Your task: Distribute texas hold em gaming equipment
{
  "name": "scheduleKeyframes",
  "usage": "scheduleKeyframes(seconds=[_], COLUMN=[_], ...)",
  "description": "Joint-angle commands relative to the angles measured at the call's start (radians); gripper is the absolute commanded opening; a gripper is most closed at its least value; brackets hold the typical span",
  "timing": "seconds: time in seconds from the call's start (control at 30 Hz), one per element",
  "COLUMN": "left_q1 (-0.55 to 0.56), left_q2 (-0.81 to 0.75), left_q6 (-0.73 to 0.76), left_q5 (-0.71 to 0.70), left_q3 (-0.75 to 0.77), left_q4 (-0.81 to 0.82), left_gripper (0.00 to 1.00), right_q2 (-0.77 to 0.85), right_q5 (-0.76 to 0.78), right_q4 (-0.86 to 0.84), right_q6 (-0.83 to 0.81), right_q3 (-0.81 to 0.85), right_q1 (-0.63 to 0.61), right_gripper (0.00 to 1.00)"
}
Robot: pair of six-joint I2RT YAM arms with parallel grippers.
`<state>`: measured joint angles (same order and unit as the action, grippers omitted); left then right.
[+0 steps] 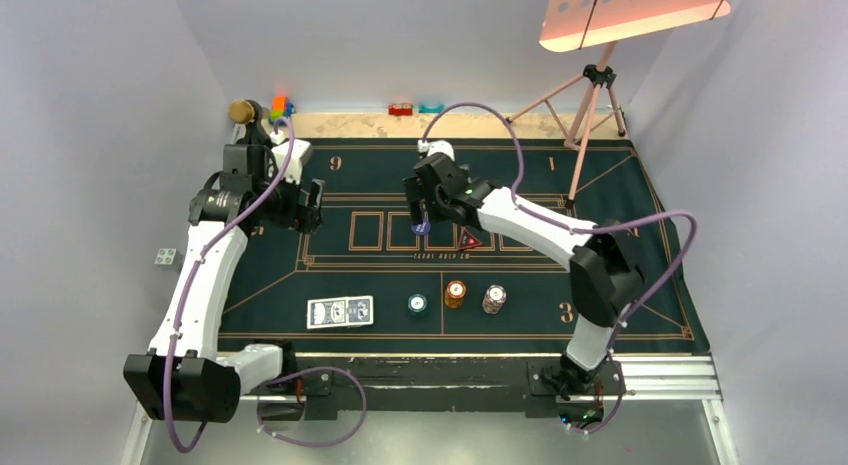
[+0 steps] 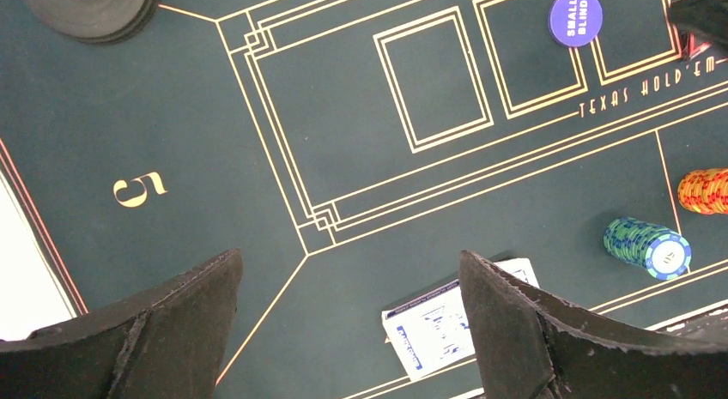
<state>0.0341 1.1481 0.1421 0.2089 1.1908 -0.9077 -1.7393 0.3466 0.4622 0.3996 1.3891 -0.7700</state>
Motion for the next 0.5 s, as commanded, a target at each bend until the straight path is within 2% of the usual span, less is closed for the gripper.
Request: scheduleKeyframes(seconds=[0.0, 0.23, 0.47], left_q1=[0.000, 0.000, 0.000], left_q2=[0.002, 0.001, -0.002], left_q6=[0.010, 0.006, 0.016], left_q5=[0.031, 0.045, 0.061], left_q3=[-0.035, -0.130, -0.108], left_q4=[0.035, 0.145, 0.108], left_gripper=[1.00, 1.00, 1.00], right_q2=[-0.077, -0.205, -0.284], right_q5=[0.001, -0.009, -0.031], right_q4=[-0.038, -0.080, -0.127], right_q6=[-0.001, -0.011, -0.010], right_q3=[0.097, 0.167, 0.177], right_q1=[-0.044, -0.067, -0.074], right_gripper=[0.98, 0.98, 0.96])
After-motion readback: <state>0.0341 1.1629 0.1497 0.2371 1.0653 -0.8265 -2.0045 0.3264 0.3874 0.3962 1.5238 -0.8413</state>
